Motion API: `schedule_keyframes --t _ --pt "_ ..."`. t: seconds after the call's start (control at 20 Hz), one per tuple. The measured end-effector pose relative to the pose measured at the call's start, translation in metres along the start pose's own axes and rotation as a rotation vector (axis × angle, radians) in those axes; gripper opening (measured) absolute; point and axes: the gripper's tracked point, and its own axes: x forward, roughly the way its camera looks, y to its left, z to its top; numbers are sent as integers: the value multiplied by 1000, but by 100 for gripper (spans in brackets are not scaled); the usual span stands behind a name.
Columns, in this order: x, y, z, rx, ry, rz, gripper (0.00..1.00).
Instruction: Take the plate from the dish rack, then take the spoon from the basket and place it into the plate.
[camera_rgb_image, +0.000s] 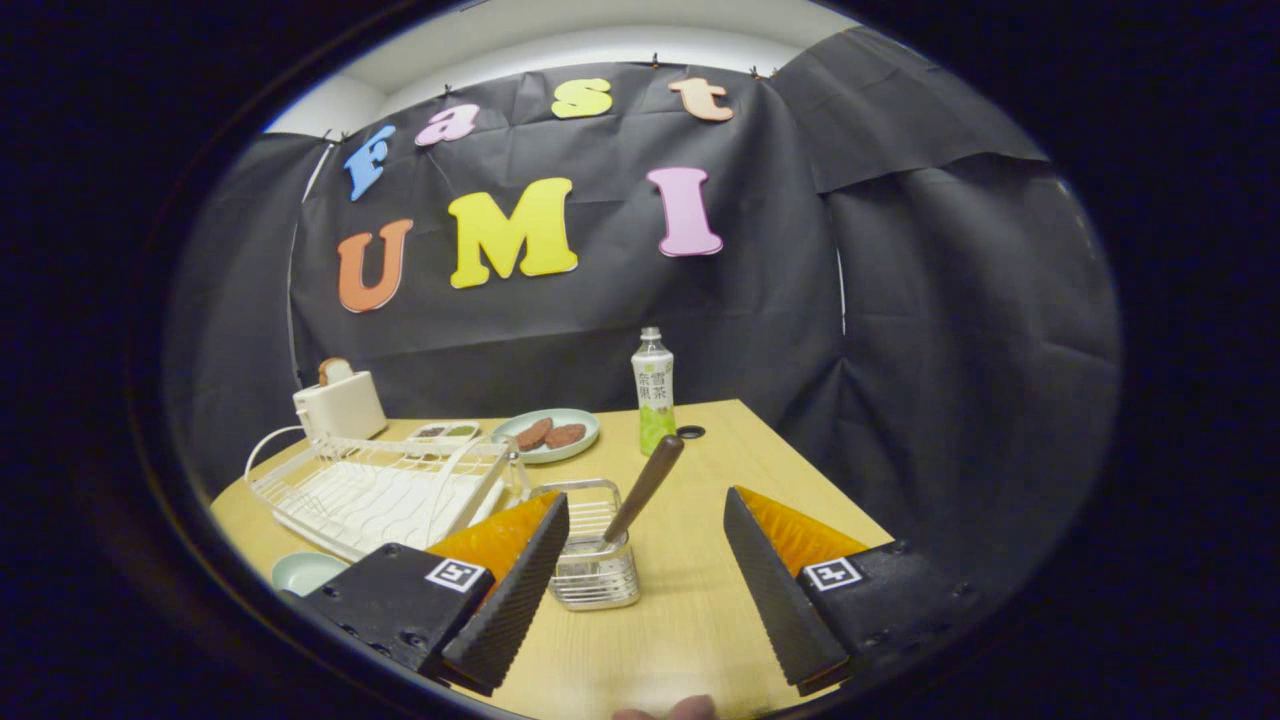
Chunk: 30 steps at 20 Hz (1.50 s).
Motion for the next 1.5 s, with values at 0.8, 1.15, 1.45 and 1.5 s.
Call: schedule_keyframes --t 0.8,1.15,1.45,1.5 --pt "40 21 9 149 49 75 24" --pt "11 28 54 154 -70 36 11" --pt "-55 62 116 43 -274 20 11" --pt "-67 74 119 23 -287 31 11"
